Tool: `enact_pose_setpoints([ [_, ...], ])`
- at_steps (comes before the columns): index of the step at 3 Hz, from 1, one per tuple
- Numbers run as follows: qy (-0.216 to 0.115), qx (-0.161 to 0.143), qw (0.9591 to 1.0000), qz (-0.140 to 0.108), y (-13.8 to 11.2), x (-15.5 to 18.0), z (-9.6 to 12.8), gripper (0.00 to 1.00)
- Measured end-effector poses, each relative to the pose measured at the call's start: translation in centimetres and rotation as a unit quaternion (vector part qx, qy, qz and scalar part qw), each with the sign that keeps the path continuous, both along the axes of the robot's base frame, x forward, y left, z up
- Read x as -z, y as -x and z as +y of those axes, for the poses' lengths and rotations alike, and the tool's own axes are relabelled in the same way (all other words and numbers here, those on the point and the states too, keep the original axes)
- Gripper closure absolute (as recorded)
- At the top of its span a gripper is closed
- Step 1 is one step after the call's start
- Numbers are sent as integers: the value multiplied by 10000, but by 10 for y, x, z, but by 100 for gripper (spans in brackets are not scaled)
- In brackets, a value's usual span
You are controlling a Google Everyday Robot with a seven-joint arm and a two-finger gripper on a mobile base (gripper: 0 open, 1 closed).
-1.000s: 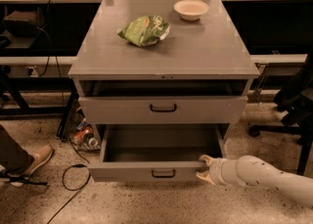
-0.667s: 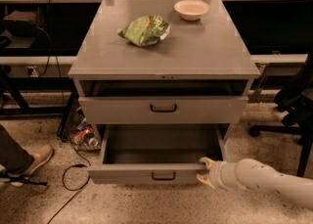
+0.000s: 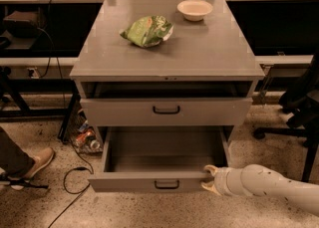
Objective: Open middle drawer
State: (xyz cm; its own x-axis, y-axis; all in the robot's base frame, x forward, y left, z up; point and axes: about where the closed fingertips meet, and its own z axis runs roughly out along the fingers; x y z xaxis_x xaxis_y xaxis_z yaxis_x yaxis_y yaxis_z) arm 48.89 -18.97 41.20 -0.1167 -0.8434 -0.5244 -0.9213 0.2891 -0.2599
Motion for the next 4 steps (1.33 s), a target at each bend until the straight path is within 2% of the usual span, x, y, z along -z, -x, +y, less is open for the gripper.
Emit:
enact_pose_setpoints([
  [2,-4,-7,10000,5,0,0,1,32],
  [3,23,-201,9997,103,-4,-1,5,2],
  [4,105,-413,9989,213,-9,-1,11,0],
])
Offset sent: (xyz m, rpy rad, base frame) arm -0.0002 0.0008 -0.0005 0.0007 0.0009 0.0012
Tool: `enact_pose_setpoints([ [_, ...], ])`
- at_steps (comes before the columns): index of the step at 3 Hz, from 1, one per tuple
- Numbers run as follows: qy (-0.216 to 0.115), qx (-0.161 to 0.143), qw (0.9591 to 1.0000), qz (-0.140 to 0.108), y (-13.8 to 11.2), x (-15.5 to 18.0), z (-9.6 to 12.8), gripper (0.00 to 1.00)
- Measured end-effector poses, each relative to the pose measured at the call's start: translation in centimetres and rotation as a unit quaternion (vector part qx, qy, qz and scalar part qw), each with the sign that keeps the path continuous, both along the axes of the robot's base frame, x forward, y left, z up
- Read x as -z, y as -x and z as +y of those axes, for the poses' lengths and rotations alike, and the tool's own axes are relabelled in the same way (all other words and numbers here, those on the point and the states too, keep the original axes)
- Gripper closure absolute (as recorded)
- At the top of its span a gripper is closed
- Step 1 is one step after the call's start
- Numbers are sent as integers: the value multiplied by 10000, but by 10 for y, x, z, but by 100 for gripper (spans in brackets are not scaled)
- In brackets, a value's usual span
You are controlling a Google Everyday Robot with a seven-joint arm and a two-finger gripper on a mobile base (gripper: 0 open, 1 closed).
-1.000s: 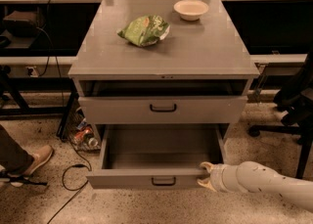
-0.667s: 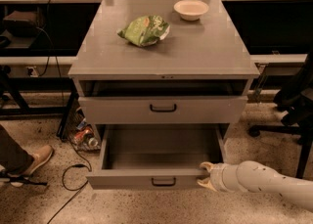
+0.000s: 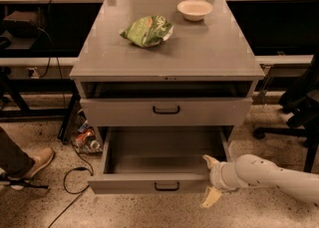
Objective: Open middle drawer
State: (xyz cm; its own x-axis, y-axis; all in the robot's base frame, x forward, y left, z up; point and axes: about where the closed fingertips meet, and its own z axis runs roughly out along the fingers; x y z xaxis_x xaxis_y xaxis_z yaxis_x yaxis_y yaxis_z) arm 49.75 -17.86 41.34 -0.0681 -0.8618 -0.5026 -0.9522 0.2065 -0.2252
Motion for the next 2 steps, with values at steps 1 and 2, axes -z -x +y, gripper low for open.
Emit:
enact_pose_setpoints([
  [1,61,-129,9998,166,-2,3,3,2],
  [2,-29,-45,9996,286,0,8,-3,26],
])
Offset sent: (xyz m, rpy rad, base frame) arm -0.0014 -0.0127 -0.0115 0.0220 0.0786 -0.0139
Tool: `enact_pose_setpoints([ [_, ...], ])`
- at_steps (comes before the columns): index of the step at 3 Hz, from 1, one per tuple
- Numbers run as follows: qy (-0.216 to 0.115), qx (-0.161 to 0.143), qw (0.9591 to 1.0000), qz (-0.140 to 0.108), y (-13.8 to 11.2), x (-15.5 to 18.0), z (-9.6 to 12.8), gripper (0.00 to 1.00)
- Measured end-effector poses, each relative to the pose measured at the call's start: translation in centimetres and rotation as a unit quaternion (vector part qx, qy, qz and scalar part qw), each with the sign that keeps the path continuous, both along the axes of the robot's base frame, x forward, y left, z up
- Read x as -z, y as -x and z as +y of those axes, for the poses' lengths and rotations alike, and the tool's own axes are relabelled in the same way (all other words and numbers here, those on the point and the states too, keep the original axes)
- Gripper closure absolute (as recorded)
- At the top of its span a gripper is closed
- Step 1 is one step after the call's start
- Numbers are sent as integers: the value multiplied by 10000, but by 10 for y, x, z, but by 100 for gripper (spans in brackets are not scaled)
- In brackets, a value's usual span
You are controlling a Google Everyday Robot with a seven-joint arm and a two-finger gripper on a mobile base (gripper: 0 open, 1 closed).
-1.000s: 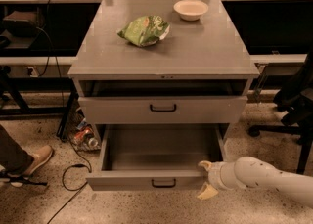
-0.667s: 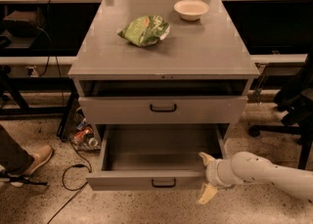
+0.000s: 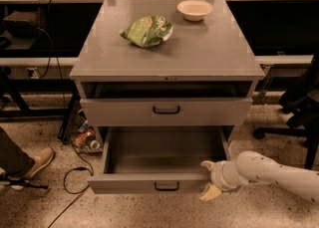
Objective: Open middle drawer
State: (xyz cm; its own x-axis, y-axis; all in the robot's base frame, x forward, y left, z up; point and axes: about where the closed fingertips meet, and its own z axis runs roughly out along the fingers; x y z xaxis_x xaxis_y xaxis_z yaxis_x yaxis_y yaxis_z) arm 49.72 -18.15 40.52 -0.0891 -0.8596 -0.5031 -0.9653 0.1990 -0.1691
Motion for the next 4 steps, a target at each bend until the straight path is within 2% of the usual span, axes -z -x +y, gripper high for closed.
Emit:
enact_pose_setpoints([
  [1,-111,133,9998,81,6,2,-9,57],
  [2,-163,172,9997,108,9,2,-12,80],
  [3,-175,299,9994,82,23,-6,-17,100],
  [4,-208,333,9992,80,27,-6,-17,100],
])
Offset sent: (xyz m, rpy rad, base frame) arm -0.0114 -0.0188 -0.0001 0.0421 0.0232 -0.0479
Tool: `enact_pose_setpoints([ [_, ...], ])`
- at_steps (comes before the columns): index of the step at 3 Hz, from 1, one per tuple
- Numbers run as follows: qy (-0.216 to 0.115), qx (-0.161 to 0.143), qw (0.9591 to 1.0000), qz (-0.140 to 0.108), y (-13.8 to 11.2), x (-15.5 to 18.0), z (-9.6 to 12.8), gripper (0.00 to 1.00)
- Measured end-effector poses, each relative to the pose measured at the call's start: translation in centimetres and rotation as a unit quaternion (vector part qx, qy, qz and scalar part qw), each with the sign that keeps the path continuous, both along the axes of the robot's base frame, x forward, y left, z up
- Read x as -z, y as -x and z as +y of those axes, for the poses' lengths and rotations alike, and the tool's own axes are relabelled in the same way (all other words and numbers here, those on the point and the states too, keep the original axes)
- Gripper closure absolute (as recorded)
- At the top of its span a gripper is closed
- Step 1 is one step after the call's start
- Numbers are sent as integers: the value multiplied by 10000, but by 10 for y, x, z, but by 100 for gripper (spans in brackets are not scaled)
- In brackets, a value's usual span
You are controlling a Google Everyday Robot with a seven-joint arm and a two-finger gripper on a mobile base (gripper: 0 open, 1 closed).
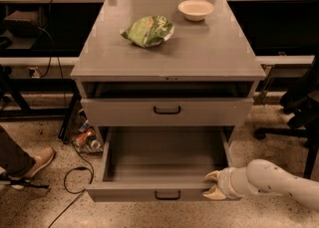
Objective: Open middle drawer
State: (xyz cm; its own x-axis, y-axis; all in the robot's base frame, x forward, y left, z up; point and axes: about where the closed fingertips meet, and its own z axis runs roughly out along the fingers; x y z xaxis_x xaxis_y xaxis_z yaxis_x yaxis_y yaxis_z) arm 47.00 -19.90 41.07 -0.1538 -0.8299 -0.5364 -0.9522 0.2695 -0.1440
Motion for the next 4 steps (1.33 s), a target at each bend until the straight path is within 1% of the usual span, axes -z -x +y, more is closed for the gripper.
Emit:
enact_pose_setpoints([
  [1,-225,240,9995,-20,28,6,-2,100],
  [2,-226,240,9995,-20,28,1,-2,100],
  [4,-241,219,9995,-1,29,2,1,55],
])
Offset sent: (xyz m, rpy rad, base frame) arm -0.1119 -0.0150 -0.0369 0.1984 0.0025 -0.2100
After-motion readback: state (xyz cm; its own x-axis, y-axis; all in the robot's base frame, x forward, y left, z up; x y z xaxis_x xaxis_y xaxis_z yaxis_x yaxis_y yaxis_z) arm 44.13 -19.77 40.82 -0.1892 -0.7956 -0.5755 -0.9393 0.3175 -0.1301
